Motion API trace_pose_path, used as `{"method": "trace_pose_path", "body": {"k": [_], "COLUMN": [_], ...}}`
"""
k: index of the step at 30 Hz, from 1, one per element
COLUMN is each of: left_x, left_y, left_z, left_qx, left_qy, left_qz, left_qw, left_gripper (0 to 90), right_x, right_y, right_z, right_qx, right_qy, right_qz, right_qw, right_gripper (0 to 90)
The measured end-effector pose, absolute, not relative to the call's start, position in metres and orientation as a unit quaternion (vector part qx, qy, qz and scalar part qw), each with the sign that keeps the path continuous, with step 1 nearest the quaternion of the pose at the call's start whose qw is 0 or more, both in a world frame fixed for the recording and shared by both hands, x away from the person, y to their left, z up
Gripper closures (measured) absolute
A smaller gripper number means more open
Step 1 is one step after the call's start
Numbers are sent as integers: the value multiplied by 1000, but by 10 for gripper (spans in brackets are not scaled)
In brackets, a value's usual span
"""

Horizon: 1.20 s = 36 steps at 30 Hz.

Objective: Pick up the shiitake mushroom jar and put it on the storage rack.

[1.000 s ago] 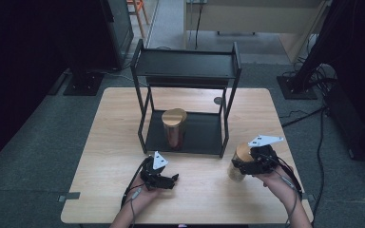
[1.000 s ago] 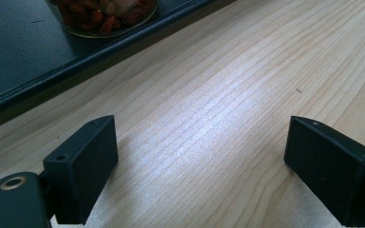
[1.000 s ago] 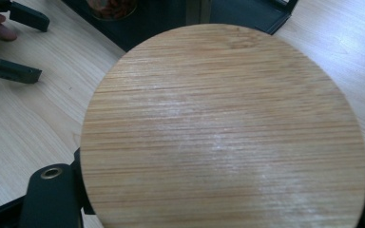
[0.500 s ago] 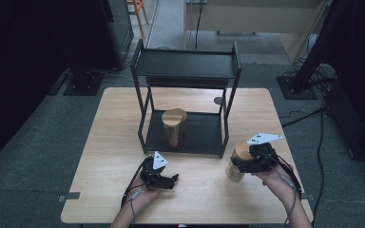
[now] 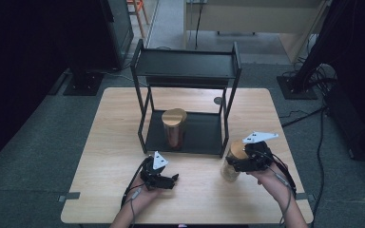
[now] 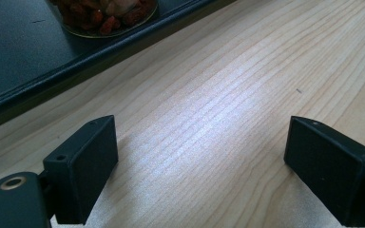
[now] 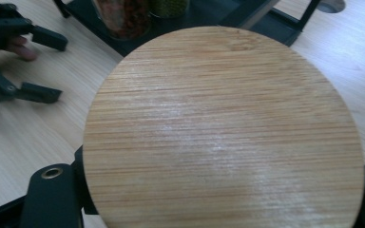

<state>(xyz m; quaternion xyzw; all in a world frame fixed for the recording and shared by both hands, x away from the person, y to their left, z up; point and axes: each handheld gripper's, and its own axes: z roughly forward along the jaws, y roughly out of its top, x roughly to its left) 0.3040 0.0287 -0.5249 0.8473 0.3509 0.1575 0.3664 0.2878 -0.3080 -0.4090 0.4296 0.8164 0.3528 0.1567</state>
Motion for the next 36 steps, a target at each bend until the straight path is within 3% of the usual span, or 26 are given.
{"method": "trace_pose_path", "body": {"k": [36], "left_x": [304], "left_y": [28], "left_z": [-525], "left_qx": [848], "left_qy": [349], "left_qz": [156], "left_qw": [367], "left_gripper": [112], "right_x": [301], "right_y": [-267], "right_z": [-401], "right_qx": [409], "right_qy": [829], "right_qz": [345], "right_qw": [161], "right_gripper": [248]}}
